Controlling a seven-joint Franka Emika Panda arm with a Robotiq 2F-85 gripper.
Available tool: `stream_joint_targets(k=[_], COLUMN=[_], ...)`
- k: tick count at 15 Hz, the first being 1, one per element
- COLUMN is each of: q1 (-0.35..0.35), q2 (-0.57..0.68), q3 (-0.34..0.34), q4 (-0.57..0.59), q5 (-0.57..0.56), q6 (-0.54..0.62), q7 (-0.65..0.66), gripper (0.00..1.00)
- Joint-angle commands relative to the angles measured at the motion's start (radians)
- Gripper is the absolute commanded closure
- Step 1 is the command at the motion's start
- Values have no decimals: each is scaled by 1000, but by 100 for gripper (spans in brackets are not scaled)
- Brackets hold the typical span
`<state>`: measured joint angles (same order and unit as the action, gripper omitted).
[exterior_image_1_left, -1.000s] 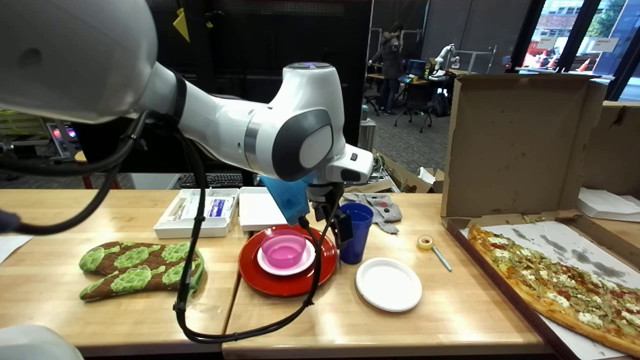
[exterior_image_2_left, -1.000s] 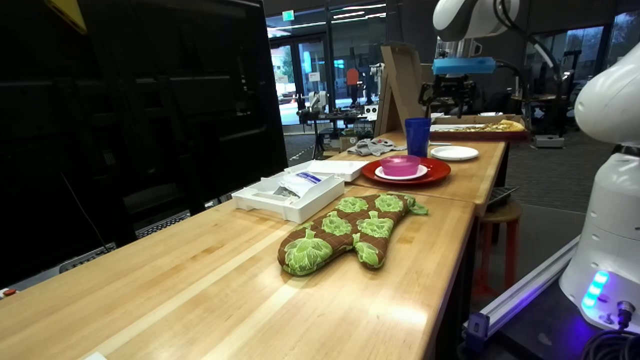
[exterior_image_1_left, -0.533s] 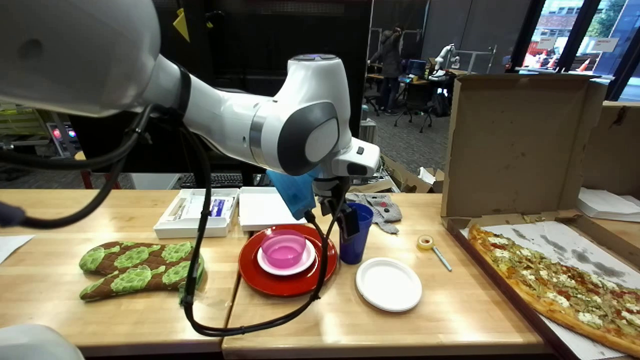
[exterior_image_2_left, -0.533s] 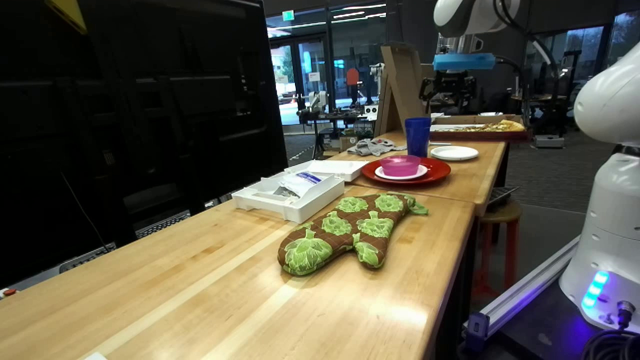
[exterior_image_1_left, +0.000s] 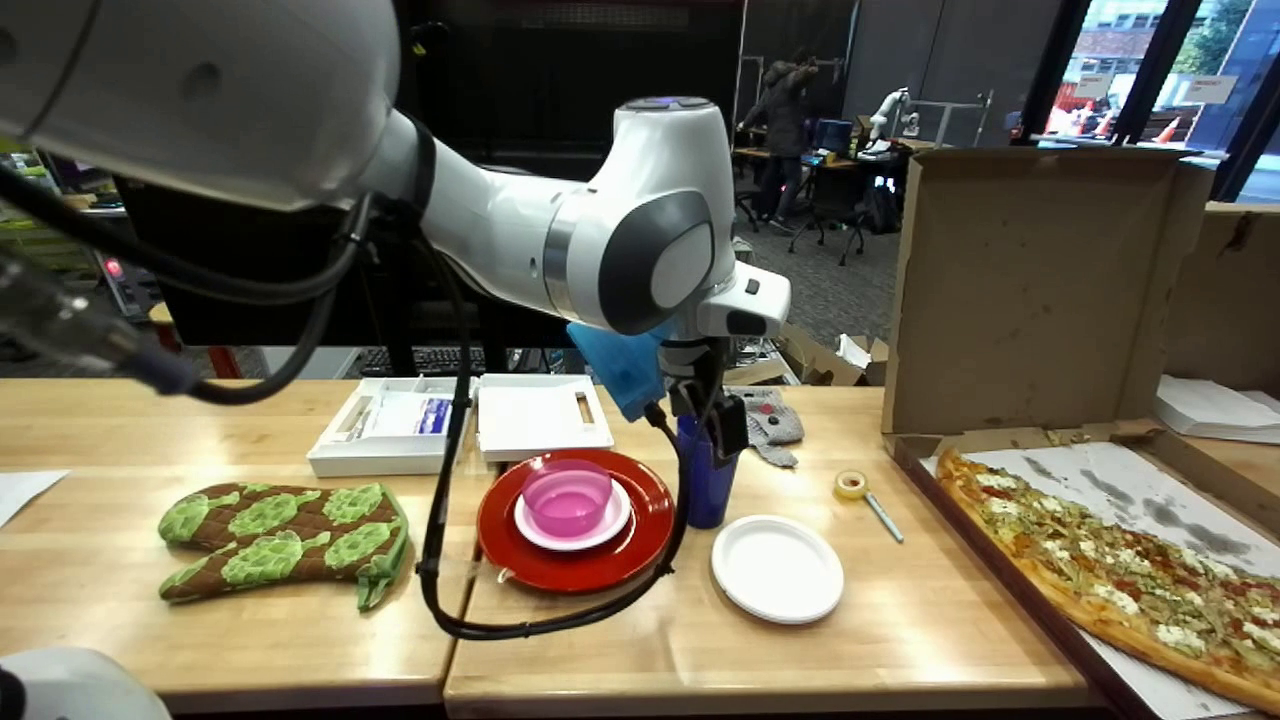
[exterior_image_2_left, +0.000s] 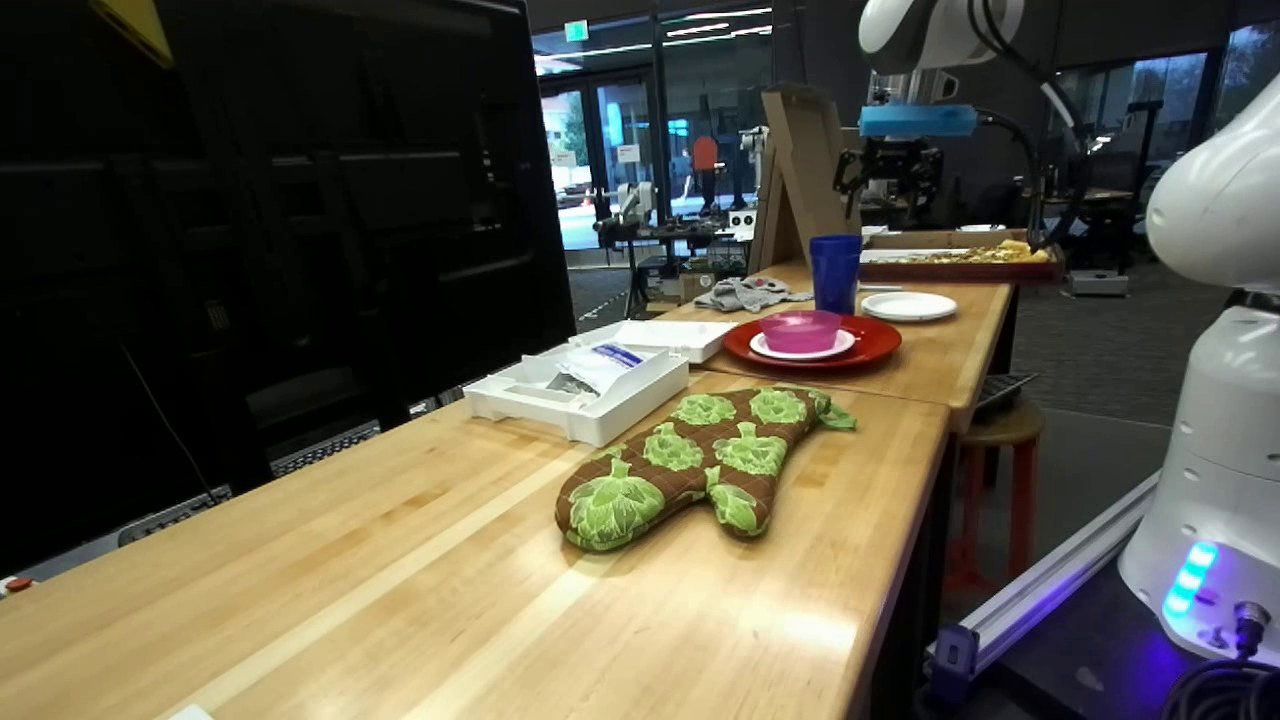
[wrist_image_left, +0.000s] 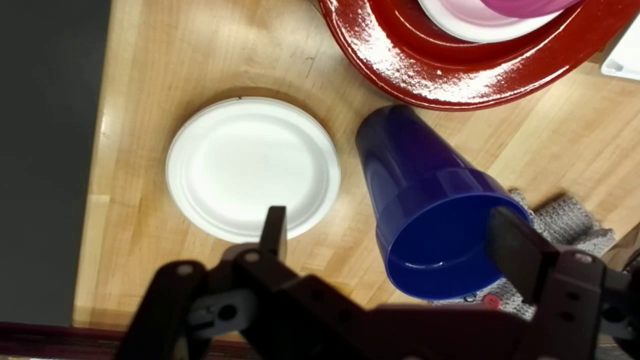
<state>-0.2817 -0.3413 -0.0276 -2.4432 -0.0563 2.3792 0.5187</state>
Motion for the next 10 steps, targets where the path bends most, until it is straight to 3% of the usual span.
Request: stream_joint_targets(k=[1, 10], q1=[0, 18], q2=[69, 153], q3=[-11, -48], q4=[67, 168], q5=[-33, -90], q6=[7, -6], q7=[-1, -54], gripper=[0, 0])
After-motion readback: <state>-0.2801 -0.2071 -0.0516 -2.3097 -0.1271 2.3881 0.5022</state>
